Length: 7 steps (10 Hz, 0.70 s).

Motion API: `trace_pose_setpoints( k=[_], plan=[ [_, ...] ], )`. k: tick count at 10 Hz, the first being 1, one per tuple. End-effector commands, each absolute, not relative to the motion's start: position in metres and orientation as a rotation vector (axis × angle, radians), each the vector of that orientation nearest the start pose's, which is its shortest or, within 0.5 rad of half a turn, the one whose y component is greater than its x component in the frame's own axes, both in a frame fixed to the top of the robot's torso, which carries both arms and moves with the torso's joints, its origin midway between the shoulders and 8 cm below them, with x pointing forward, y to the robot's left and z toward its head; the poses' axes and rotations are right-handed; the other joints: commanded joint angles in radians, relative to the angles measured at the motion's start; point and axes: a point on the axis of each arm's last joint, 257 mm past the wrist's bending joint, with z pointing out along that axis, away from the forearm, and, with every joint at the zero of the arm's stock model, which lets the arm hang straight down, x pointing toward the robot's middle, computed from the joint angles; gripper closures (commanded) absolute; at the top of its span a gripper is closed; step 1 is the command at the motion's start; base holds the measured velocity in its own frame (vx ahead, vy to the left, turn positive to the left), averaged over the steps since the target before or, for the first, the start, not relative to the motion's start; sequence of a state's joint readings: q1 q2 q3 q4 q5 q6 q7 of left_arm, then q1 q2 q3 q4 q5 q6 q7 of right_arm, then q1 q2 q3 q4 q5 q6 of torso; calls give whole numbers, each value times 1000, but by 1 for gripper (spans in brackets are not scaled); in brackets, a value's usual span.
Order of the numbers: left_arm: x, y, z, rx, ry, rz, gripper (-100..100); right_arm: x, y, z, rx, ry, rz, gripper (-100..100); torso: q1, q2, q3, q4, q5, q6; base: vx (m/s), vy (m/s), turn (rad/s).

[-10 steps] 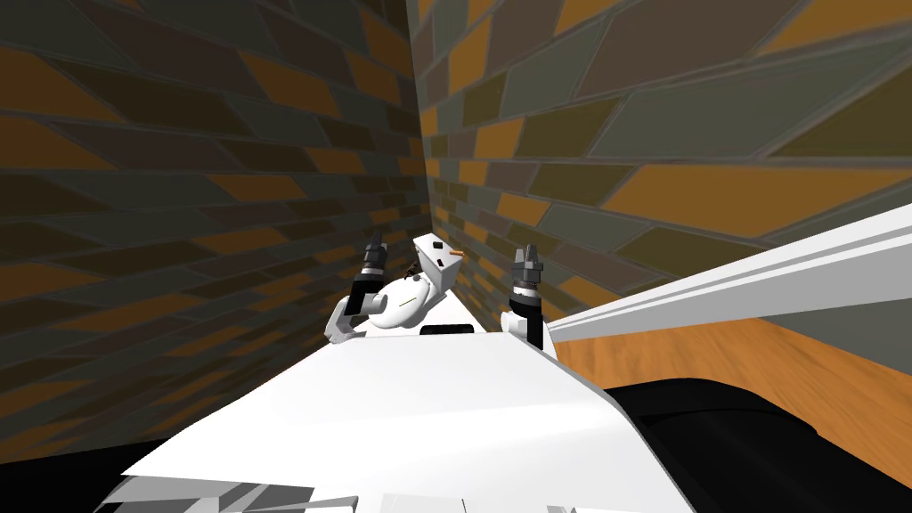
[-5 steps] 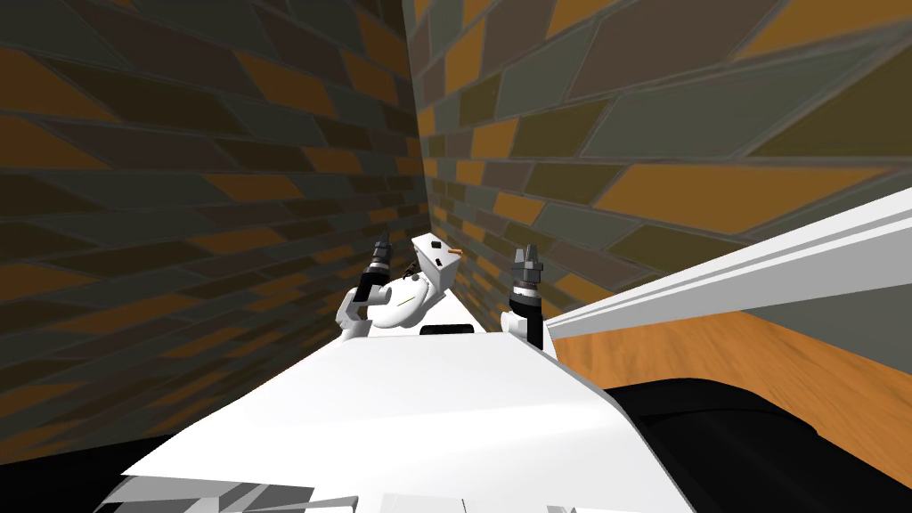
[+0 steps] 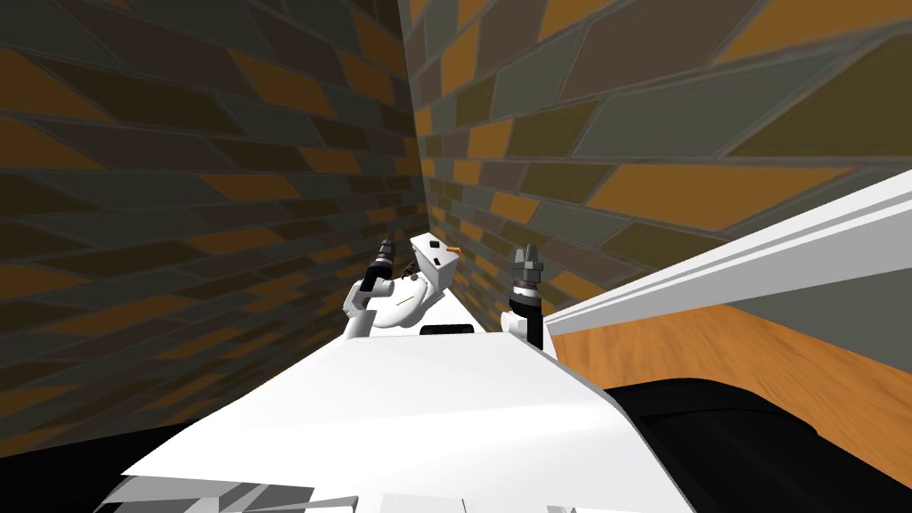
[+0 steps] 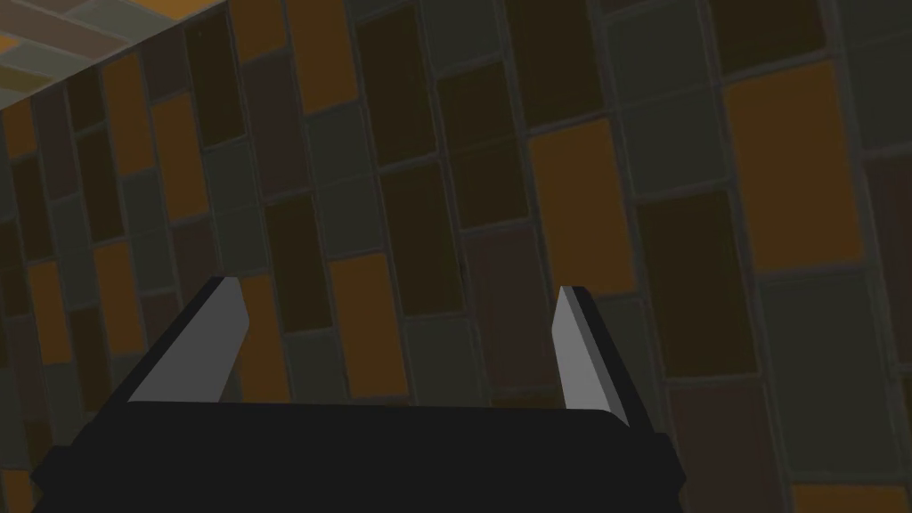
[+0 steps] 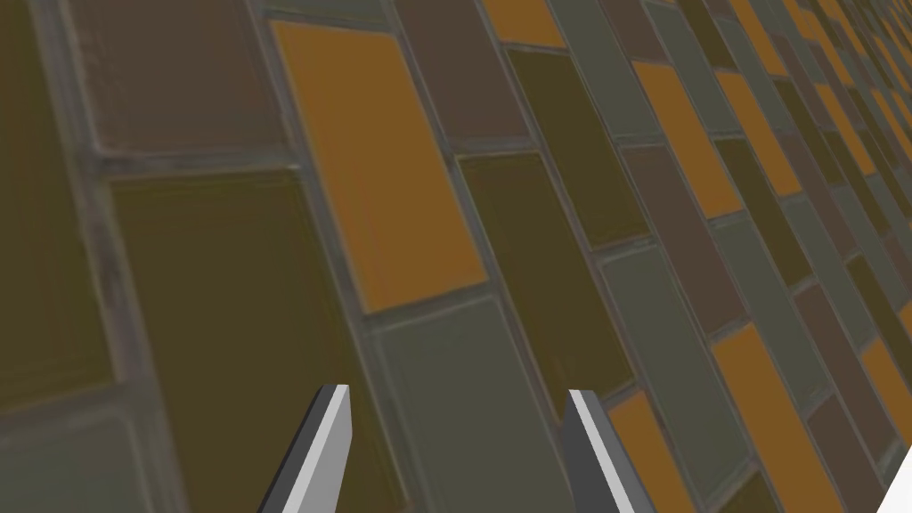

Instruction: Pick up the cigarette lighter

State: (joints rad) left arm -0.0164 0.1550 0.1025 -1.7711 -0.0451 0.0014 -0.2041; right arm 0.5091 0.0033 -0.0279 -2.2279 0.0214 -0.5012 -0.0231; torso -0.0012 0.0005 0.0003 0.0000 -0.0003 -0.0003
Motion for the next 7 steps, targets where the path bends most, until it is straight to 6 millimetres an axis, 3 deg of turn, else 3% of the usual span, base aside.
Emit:
trace_pose_setpoints(
  k=[1, 7],
  plan=[
    [557, 305, -116, -837, 1188, -894, -100, 351, -290, -1, 701, 653, 1265, 0, 0, 0, 0, 0, 0, 0, -15, -22, -19],
    [602, 304, -149, -919, 1316, -820, -100, 351, -290, -1, 701, 653, 1265, 0, 0, 0, 0, 0, 0, 0, -14, -19, -18]
  ],
)
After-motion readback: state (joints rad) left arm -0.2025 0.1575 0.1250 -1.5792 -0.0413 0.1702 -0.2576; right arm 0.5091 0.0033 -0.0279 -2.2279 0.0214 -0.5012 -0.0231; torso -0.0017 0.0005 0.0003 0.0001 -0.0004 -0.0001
